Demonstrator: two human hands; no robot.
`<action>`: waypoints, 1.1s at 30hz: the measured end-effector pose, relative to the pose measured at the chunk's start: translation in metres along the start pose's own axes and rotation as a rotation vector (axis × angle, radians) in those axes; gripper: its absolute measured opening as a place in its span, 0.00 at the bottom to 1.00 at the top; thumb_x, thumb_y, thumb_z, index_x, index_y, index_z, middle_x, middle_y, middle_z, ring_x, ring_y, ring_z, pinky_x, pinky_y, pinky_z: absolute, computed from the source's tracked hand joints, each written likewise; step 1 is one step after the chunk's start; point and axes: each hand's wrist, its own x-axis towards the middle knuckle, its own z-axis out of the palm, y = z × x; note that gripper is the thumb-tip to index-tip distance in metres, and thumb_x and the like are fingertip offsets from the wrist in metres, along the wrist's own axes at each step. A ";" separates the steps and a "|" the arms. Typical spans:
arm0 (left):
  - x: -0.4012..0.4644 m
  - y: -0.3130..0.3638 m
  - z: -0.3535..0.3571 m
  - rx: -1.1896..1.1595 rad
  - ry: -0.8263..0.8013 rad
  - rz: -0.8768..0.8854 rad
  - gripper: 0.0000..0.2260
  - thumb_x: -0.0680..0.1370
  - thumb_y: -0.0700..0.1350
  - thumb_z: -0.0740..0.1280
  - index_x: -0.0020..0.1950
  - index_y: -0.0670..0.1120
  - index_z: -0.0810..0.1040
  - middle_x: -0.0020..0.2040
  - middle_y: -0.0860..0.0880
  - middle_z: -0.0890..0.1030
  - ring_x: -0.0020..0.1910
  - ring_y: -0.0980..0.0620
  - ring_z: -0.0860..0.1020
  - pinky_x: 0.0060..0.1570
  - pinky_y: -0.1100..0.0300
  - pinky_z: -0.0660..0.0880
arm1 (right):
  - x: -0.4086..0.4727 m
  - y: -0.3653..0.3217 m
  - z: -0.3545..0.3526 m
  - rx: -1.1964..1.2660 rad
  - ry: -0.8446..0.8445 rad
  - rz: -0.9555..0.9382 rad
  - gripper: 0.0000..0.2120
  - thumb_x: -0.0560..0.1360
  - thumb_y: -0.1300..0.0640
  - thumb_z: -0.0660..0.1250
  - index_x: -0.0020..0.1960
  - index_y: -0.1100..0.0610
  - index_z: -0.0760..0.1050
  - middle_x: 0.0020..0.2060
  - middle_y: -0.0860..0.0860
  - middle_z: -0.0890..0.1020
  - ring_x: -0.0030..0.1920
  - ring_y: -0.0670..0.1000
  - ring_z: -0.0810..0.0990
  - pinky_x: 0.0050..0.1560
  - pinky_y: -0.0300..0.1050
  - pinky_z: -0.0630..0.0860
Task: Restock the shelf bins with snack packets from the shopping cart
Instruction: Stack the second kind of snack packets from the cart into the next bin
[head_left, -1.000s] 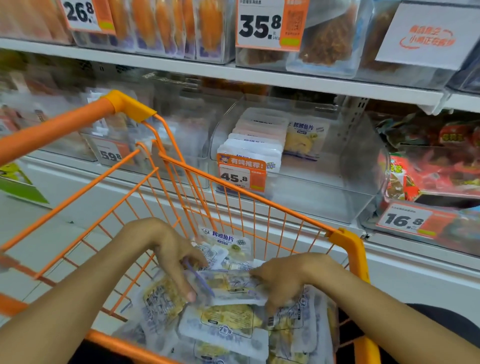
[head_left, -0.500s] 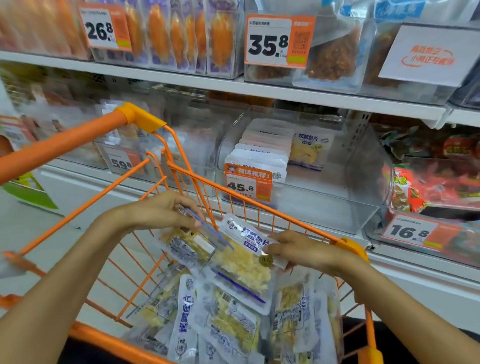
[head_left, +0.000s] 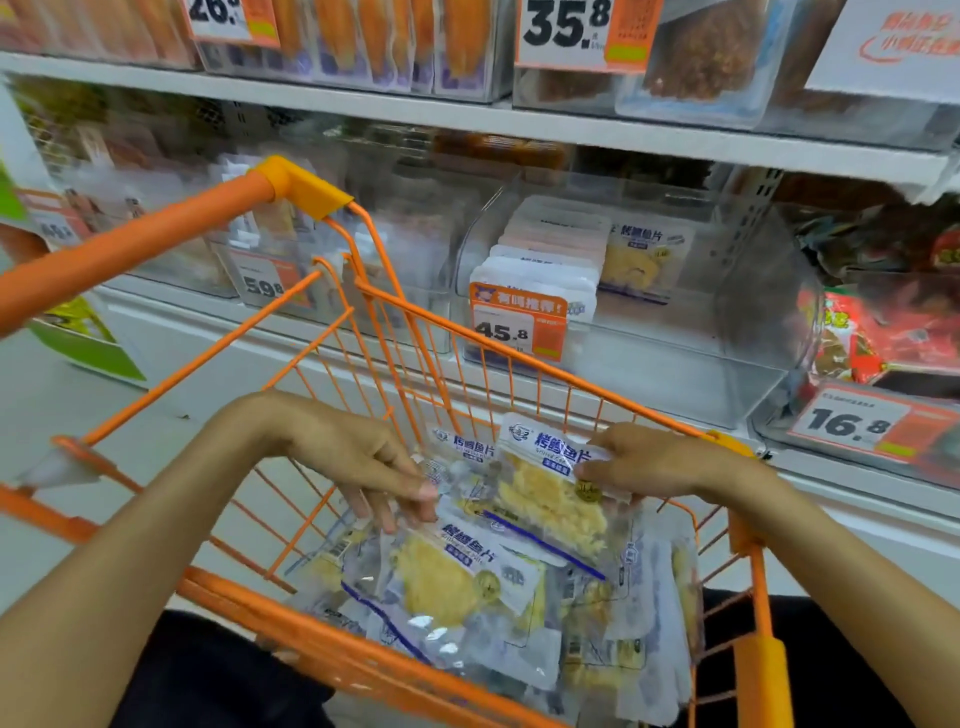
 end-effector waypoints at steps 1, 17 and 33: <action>0.007 -0.003 0.002 0.031 0.112 -0.019 0.14 0.75 0.58 0.63 0.56 0.54 0.79 0.54 0.59 0.81 0.55 0.56 0.80 0.54 0.63 0.75 | 0.002 0.000 0.002 -0.001 0.007 -0.004 0.16 0.81 0.53 0.60 0.62 0.64 0.72 0.43 0.52 0.80 0.36 0.45 0.79 0.35 0.35 0.76; 0.034 -0.018 0.002 0.156 0.426 -0.167 0.20 0.73 0.47 0.74 0.60 0.46 0.70 0.60 0.44 0.76 0.53 0.49 0.77 0.48 0.58 0.75 | 0.003 -0.009 0.004 0.150 0.060 -0.194 0.21 0.81 0.56 0.59 0.73 0.53 0.63 0.64 0.41 0.65 0.63 0.44 0.69 0.48 0.24 0.71; 0.009 0.006 0.004 -0.784 0.782 0.128 0.09 0.80 0.49 0.63 0.50 0.45 0.80 0.39 0.52 0.82 0.43 0.53 0.79 0.59 0.52 0.76 | 0.006 -0.029 0.011 0.629 0.179 -0.271 0.16 0.78 0.65 0.58 0.57 0.51 0.79 0.51 0.47 0.84 0.50 0.49 0.83 0.49 0.46 0.81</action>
